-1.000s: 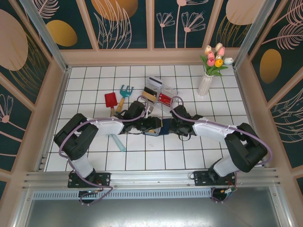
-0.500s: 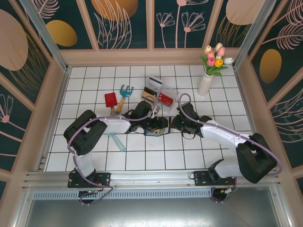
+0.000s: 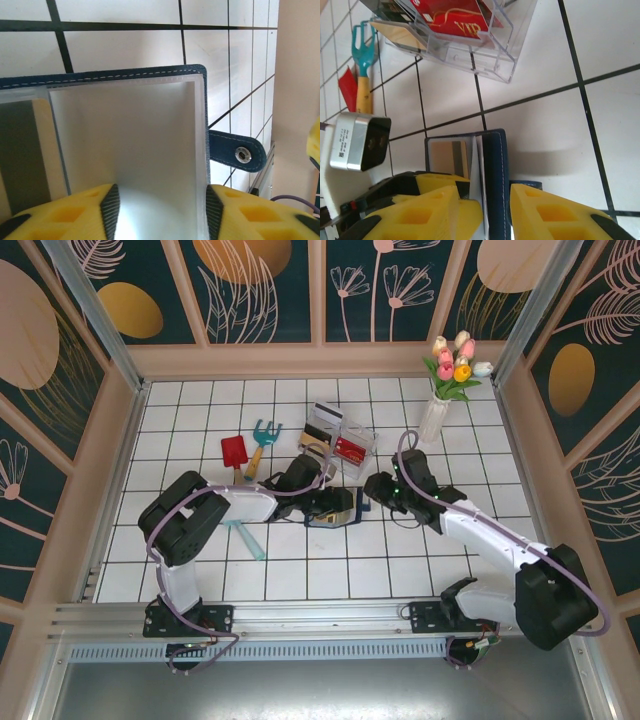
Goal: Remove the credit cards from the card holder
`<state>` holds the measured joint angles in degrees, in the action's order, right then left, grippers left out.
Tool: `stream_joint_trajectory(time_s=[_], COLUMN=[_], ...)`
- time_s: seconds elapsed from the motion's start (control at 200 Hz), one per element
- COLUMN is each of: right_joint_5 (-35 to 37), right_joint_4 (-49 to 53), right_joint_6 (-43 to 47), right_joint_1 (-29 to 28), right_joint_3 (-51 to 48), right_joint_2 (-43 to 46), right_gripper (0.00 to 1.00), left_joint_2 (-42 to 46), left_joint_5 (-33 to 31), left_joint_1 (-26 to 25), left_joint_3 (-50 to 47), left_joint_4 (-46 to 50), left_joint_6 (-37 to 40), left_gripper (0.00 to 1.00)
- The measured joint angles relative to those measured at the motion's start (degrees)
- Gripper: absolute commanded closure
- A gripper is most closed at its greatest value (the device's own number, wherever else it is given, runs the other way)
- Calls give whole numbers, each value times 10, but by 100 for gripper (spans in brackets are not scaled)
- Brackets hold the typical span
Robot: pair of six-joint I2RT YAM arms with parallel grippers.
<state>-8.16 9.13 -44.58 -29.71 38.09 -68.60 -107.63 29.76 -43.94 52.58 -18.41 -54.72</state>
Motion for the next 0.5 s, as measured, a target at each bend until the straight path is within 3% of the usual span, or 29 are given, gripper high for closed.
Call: stream_joint_trajectory(time_s=[0.29,0.365,0.5], right_joint_5=[-42,-42,-39], right_joint_4=[-27,-27,-26], right_joint_6=[1,1,-7], right_joint_1=[6,6,6], right_joint_3=[0,0,0], right_joint_2=[-10,-15,-30], right_gripper=[57,58,69], left_joint_2=[-9,-13,-25], left_joint_5=[18,19,5], left_joint_1=[0,0,-7], left_joint_3=[3,6,23], left_joint_4=[-32,-35,-14], left_joint_6=[0,0,11], left_gripper=[34,38,50])
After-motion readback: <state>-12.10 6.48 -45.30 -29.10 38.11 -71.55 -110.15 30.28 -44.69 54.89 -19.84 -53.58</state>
